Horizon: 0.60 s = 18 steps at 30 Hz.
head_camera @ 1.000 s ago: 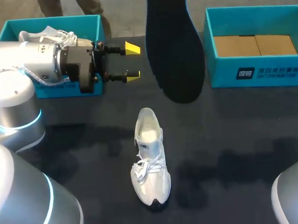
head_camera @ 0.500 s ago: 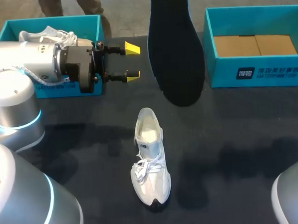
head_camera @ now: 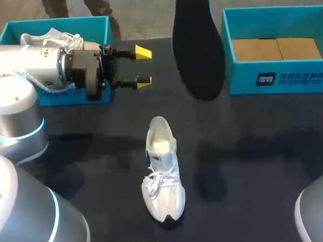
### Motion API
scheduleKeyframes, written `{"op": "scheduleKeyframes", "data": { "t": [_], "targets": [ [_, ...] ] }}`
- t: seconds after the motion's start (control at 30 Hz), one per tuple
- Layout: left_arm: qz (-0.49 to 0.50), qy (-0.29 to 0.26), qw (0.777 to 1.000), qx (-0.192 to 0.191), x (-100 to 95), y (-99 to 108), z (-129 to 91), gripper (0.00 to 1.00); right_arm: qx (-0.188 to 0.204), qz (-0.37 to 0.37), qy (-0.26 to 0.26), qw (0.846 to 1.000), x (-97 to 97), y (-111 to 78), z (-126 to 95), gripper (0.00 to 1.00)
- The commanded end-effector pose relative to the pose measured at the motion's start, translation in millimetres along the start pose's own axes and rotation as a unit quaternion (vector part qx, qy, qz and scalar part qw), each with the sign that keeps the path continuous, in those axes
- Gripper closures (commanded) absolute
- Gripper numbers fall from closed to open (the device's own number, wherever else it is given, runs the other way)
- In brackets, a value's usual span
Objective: Take the shoe out of the shoebox, open the shoe tongue, remove and reinsert the insole, then place the shoe into the shoebox
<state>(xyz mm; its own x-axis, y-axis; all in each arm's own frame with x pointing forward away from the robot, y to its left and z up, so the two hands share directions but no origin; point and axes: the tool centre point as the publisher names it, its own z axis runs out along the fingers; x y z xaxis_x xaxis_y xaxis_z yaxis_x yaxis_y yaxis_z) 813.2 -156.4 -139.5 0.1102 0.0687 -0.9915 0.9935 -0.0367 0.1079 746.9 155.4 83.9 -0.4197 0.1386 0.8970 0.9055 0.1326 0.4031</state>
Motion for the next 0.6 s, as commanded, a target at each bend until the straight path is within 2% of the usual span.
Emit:
{"op": "scheduleKeyframes", "data": {
  "t": [0.03, 0.17, 0.6],
  "targets": [
    [0.001, -0.001, 1.0, -0.002, 1.0, 0, 2, 0.0, -0.007, 0.015, 0.043, 0.999, -37.1, 13.2, 4, 1.0],
    [0.001, -0.001, 1.0, -0.002, 1.0, 0, 2, 0.0, -0.004, 0.032, 0.048, 0.998, -62.9, 18.3, 10, 1.0],
    [0.001, -0.001, 1.0, -0.002, 1.0, 0, 2, 0.0, -0.004, 0.032, 0.048, 0.998, -62.9, 18.3, 10, 1.0]
  ]
}}
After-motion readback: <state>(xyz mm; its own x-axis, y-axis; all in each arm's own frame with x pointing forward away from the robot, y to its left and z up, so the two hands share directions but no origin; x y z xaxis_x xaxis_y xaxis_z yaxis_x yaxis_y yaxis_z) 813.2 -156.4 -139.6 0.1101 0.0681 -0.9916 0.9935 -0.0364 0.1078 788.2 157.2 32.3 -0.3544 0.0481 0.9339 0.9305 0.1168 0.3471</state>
